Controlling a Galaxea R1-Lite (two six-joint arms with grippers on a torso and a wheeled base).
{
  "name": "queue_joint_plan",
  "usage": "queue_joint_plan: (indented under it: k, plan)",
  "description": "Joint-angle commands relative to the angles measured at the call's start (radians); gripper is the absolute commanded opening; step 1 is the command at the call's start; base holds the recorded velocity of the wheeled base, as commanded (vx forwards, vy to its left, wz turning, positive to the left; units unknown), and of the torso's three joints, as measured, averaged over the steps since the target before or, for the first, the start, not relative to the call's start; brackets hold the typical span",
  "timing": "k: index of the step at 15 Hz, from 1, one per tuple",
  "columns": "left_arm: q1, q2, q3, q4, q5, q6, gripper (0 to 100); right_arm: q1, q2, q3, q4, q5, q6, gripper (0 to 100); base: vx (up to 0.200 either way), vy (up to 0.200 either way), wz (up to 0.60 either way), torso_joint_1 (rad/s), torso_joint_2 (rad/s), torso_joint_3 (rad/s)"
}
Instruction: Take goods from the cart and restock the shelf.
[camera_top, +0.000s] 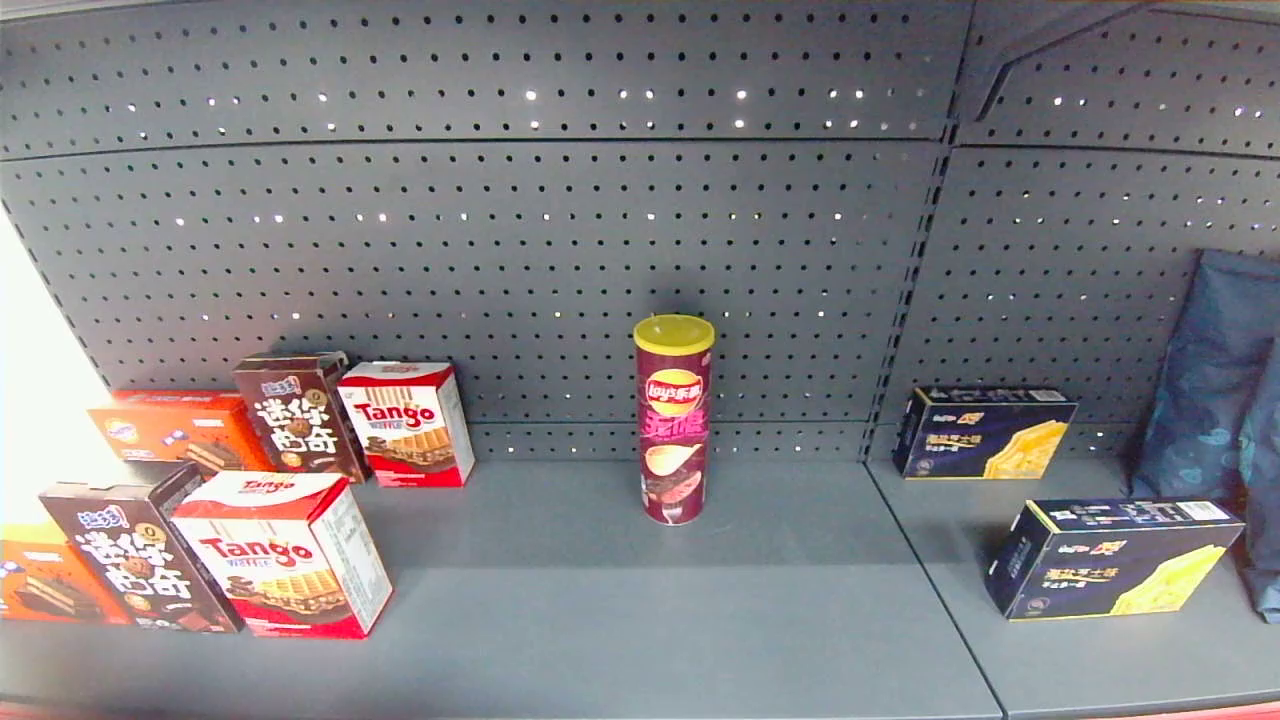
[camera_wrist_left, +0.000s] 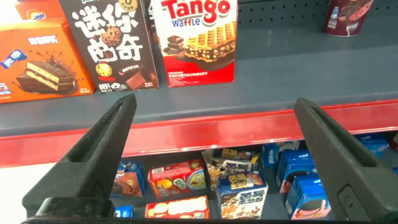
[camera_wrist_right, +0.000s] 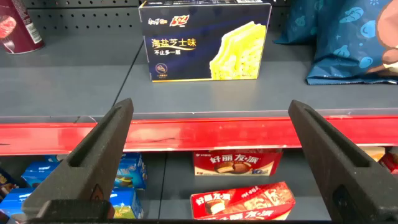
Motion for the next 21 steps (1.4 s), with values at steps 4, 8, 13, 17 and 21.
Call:
queue_joint_plan:
  k: [4,8,13,17,21]
  plan:
    - [0.0,0.0,0.002,0.0,0.001,0.0,100,0.001,0.001,0.0,0.001,0.0,0.0,100,0.0,0.0,0.0,0.0,0.0,0.0]
    - [0.0,0.0,0.0,0.0,0.0,0.0,100,0.001,0.001,0.0,0.001,0.0,0.0,100,0.0,0.0,0.0,0.0,0.0,0.0]
    - [0.0,0.0,0.0,0.0,0.0,0.0,100,-0.001,0.001,0.0,0.001,0.0,0.0,100,0.0,0.0,0.12,0.001,0.0,0.001]
    - [0.0,0.0,0.002,0.0,0.0,0.0,100,-0.001,0.001,0.0,0.001,0.0,0.0,100,0.0,0.0,0.6,0.0,0.0,0.001]
    - [0.0,0.0,0.002,0.0,0.0,0.0,100,-0.001,0.001,0.0,0.001,0.0,0.0,100,0.0,0.0,0.6,0.001,0.0,0.0]
